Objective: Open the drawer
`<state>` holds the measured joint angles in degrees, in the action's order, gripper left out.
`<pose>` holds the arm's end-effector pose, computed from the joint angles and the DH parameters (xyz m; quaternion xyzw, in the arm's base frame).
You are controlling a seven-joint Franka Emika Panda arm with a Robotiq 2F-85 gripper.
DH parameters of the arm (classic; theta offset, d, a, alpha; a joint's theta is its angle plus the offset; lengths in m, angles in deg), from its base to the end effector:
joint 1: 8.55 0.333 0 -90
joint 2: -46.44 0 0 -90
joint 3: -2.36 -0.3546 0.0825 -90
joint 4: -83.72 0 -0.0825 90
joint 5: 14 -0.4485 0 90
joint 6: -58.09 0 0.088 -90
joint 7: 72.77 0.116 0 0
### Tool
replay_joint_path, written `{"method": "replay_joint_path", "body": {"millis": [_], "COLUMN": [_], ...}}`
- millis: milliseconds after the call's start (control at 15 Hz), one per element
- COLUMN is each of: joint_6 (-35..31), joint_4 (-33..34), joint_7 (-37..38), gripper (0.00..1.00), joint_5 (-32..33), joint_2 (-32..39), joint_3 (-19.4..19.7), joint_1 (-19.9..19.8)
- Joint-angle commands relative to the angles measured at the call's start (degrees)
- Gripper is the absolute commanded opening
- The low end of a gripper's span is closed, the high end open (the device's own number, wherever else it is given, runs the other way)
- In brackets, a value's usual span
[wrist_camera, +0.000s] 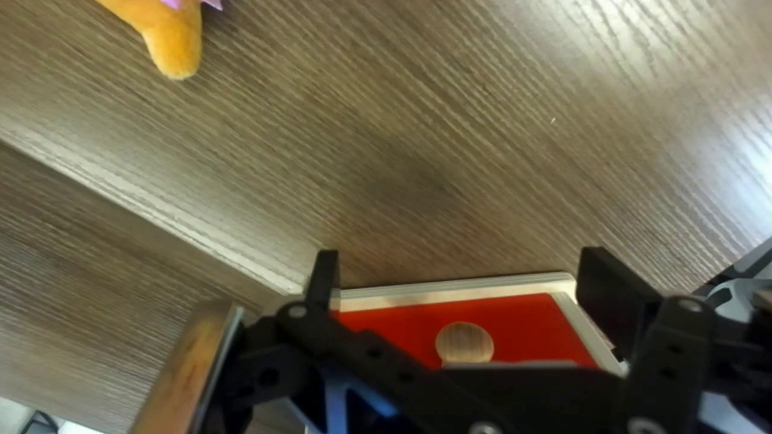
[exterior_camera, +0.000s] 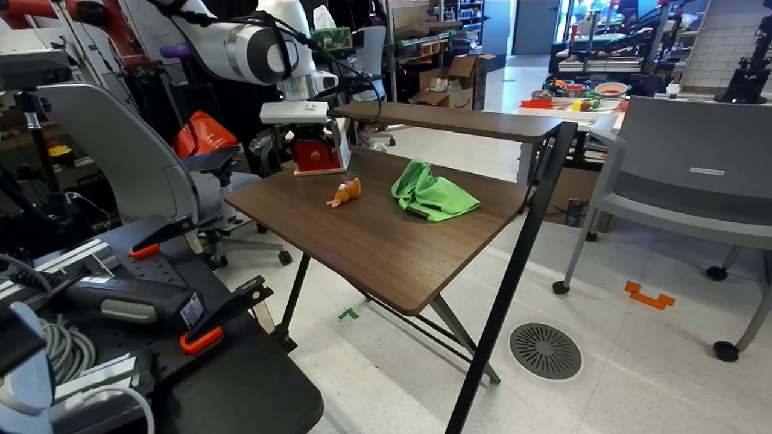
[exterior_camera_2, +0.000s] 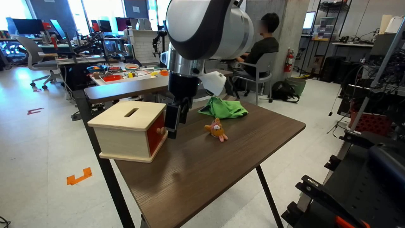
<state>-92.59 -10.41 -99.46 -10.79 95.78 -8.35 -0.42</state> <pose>0.7244 0.2324 0.0953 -0.9236 -0.3731 -0.0739 0.0480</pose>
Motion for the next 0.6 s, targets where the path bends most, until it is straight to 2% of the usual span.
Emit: {"method": "replay_joint_path", "body": {"millis": [0,67,133,333,467,533], "joint_6": [-0.8,-1.3,-1.7,-2.5,-3.6,-3.8], "joint_4": [3.6,3.9,4.3,5.5,6.4,6.8], "joint_7": [2.3,2.4,2.6,3.3,3.8,4.1], "gripper": [0.75,0.74,0.68,0.42,0.29,0.32], "joint_5": [1.3,1.1,1.0,0.9,0.9,0.9], "joint_2": [2.9,3.2,3.5,4.3,4.7,5.0], "joint_3": [-1.1,-1.4,-1.7,-2.2,-2.3,-2.3], "joint_1": [0.2,0.1,0.1,0.2,0.3,0.2]}}
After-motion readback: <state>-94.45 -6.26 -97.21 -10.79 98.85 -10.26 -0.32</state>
